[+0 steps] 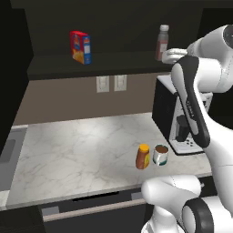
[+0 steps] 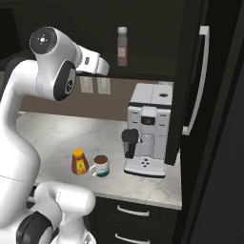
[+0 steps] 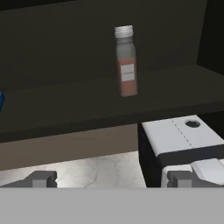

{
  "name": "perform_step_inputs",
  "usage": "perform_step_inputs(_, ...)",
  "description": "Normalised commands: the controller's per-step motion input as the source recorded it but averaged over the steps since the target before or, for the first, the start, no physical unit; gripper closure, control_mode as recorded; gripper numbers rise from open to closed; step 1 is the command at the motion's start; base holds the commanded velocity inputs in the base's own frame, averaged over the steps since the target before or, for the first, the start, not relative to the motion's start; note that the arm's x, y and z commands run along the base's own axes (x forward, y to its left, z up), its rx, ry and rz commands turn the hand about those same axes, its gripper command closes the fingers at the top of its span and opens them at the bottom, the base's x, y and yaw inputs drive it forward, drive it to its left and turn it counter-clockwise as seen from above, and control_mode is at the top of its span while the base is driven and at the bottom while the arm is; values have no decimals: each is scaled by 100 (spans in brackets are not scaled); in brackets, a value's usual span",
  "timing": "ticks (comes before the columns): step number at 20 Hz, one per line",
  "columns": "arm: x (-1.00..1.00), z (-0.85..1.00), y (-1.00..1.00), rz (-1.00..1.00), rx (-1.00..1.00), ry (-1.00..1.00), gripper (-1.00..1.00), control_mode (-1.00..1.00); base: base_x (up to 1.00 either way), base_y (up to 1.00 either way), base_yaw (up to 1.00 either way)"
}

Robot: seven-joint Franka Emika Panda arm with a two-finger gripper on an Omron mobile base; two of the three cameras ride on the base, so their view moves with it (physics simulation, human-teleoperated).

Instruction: Pick the cinnamon and honey bottle from the cabinet and place them next to the mug.

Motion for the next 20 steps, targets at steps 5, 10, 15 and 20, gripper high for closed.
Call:
perform_step_inputs(5,56,0,-13,0,0,0,-100,-100,0,0,0)
perform_step_inputs(10,37,0,-28,0,0,1,-100,-100,0,0,0)
perform_step_inputs(15,26,0,-31,0,0,4,-100,-100,0,0,0)
perform_step_inputs(20,44,2,-4,0,0,2,-100,-100,0,0,0)
